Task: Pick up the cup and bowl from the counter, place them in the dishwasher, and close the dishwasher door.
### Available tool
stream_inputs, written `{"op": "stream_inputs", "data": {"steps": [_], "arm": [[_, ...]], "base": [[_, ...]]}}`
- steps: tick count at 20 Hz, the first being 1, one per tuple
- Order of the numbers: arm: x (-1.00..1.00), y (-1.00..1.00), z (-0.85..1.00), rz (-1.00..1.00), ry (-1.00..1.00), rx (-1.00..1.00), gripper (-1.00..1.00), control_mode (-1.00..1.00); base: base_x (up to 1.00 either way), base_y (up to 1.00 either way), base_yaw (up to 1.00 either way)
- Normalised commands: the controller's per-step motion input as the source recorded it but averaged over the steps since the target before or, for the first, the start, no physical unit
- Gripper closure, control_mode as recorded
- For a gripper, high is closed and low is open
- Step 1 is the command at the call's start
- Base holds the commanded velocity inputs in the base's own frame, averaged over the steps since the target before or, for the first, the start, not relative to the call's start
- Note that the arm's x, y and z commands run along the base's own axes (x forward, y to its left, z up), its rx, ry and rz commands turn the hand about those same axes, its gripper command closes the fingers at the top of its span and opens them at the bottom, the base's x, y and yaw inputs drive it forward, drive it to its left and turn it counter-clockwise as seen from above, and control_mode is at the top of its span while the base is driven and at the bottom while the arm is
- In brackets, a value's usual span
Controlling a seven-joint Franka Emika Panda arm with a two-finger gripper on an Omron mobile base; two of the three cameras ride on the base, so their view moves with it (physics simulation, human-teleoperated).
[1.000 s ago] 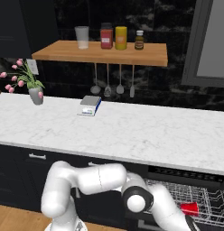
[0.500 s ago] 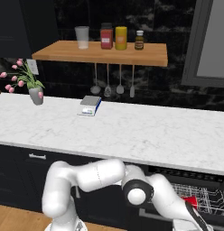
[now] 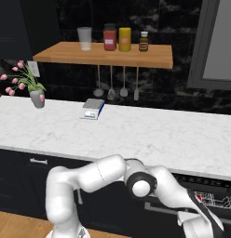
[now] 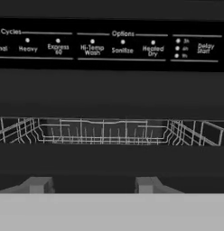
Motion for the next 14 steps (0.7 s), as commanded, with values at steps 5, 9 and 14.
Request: {"op": "stream_inputs", "data": {"steps": [5, 9, 14], "arm": [[1.00, 0.03, 0.00, 0.18, -0.11, 0.05, -1.00, -1.00], [1.00, 0.03, 0.00, 0.19, -0.12, 0.06, -1.00, -1.00], [0.94, 0.03, 0.00, 0.19, -0.10, 0.04, -1.00, -1.00]], "base": [[0.00, 0.00, 0.00], [0.00, 0.00, 0.00], [0.00, 0.00, 0.00]]}}
